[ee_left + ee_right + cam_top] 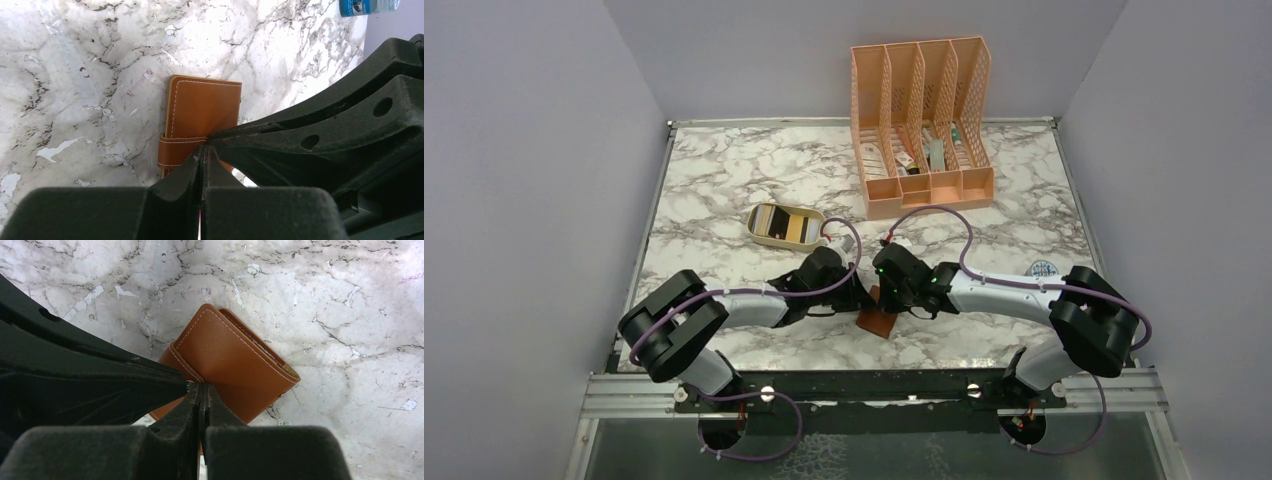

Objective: Put the credit cards into the card holder
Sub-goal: Close the card holder at the center of the board.

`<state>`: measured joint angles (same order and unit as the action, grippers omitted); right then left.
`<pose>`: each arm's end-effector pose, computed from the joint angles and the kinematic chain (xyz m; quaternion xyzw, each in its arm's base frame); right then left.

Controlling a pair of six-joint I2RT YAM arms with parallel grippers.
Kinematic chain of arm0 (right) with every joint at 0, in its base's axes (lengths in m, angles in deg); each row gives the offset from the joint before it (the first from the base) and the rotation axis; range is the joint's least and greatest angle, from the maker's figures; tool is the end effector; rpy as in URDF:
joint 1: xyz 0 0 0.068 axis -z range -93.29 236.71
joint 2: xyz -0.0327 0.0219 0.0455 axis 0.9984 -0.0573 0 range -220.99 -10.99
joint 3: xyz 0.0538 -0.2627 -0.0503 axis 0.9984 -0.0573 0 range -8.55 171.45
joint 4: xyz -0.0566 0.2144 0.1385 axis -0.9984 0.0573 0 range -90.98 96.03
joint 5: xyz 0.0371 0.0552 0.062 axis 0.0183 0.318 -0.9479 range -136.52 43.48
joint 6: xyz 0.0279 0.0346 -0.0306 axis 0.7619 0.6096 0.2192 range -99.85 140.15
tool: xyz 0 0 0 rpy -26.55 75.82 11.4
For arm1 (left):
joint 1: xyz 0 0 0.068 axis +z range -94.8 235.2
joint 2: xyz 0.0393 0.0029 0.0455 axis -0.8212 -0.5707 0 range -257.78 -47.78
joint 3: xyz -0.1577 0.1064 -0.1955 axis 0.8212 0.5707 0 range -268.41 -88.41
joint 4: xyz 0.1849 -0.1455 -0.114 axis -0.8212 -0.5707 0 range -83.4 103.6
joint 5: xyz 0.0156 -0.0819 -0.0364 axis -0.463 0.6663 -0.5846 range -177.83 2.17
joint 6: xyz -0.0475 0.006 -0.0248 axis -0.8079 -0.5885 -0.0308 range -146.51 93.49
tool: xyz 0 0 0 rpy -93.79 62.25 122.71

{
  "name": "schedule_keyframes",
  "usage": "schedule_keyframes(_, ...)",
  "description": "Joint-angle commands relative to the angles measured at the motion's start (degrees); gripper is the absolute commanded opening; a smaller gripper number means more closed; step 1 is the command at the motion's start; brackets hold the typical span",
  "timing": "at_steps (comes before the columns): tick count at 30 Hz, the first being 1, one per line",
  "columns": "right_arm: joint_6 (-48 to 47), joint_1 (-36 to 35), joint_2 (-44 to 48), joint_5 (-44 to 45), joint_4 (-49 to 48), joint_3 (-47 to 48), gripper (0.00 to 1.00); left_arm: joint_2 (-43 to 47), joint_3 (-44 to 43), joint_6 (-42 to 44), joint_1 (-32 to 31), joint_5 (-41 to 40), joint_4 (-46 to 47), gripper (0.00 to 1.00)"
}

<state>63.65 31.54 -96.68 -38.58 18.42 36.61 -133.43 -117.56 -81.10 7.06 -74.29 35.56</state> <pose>0.1640 0.2272 0.1686 -0.0801 0.9603 0.1528 0.2194 0.1772 -0.2102 0.1439 0.0053 0.8806 -0.4261 0.2070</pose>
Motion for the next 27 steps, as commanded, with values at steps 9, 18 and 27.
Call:
schedule_keyframes(9, 1.05, -0.44, 0.44, 0.92, -1.18, -1.52, 0.01, -2.04, 2.51, 1.24, -0.28, 0.78, 1.95, 0.00)
schedule_keyframes(18, 1.23, -0.38, 0.22, 0.62, -1.96, -1.86, 0.01, -1.88, 4.81, 3.04, -0.37, -1.26, -1.47, 0.00)
schedule_keyframes(27, 1.23, -0.41, -0.37, 0.27, -2.37, -1.83, 0.01, -2.71, 5.14, 4.85, -0.60, -2.23, -2.88, 0.00)
